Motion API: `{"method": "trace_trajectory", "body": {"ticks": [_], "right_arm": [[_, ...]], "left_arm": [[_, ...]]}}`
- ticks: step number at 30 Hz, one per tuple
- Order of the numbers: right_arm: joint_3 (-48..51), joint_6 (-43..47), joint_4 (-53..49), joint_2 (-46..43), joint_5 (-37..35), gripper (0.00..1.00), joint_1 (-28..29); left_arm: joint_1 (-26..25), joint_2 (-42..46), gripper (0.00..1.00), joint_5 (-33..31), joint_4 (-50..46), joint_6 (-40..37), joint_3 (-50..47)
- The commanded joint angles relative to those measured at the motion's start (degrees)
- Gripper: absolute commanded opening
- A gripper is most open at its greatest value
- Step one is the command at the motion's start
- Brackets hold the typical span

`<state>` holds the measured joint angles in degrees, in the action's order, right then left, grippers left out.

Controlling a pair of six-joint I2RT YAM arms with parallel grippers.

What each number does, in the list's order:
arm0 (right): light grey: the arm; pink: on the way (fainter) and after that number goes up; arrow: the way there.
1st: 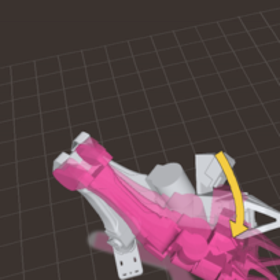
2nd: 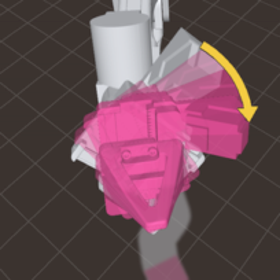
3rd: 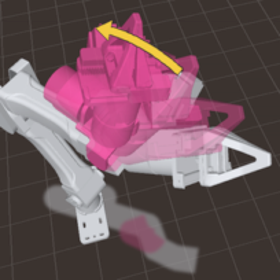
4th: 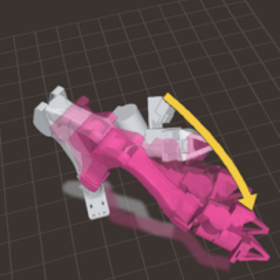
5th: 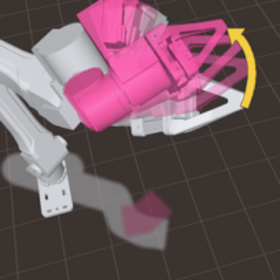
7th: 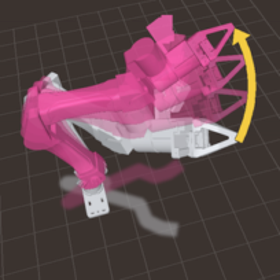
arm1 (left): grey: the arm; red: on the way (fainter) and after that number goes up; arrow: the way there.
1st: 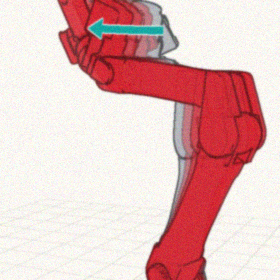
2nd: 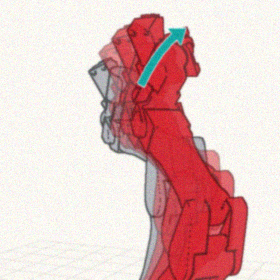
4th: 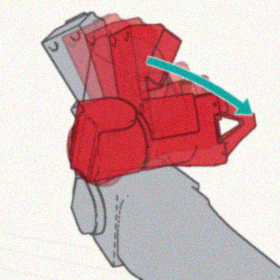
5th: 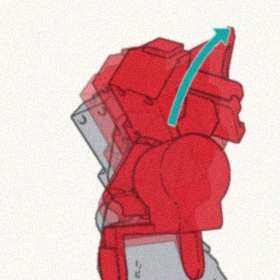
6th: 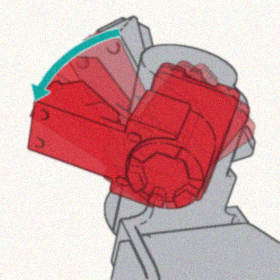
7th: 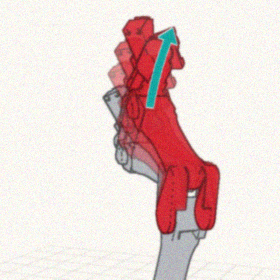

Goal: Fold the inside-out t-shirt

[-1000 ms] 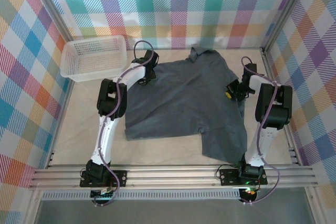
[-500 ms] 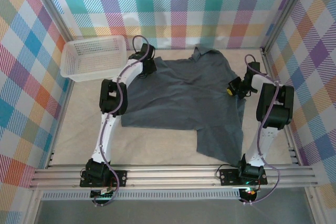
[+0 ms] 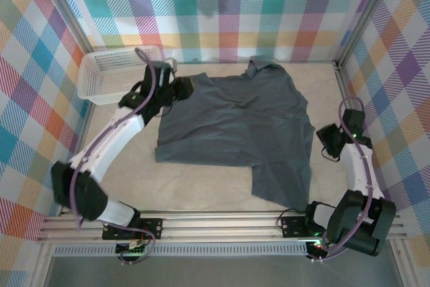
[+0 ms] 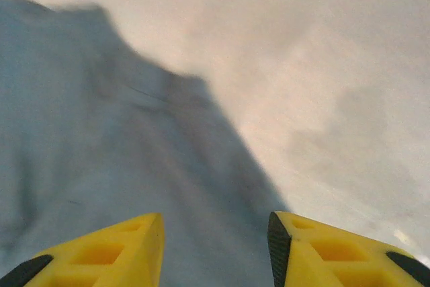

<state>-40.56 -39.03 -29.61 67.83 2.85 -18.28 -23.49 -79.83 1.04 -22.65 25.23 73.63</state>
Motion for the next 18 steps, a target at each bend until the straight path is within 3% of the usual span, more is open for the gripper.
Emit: {"method": "trace_trajectory", "body": {"ticks": [1, 3, 10, 16, 18], "right_arm": [[1.7, 5.9, 1.5, 3.2, 6.6, 0.44, -0.6], [2.2, 6.8, 1.6, 6.2, 9.9, 0.43, -0.6], [2.3, 8.2, 0.5, 13.7, 8.5, 0.39, -0.3], [0.1, 6.4, -2.3, 18.6, 4.4, 0.32, 0.0], [-1.6, 3.8, -5.2, 19.4, 0.2, 0.27, 0.0]], "left_arm": [[0.6, 2.2, 0.33, -1.2, -3.7, -0.5, -9.9], [0.5, 4.1, 0.33, -1.7, -8.0, -0.5, -12.9], [0.5, 7.0, 0.38, -6.8, -13.9, 5.2, -22.7], [0.6, -1.7, 0.35, -8.0, -14.3, 13.2, -25.6], [0.8, -5.4, 0.31, -13.5, -18.1, 17.0, -24.8]]}}
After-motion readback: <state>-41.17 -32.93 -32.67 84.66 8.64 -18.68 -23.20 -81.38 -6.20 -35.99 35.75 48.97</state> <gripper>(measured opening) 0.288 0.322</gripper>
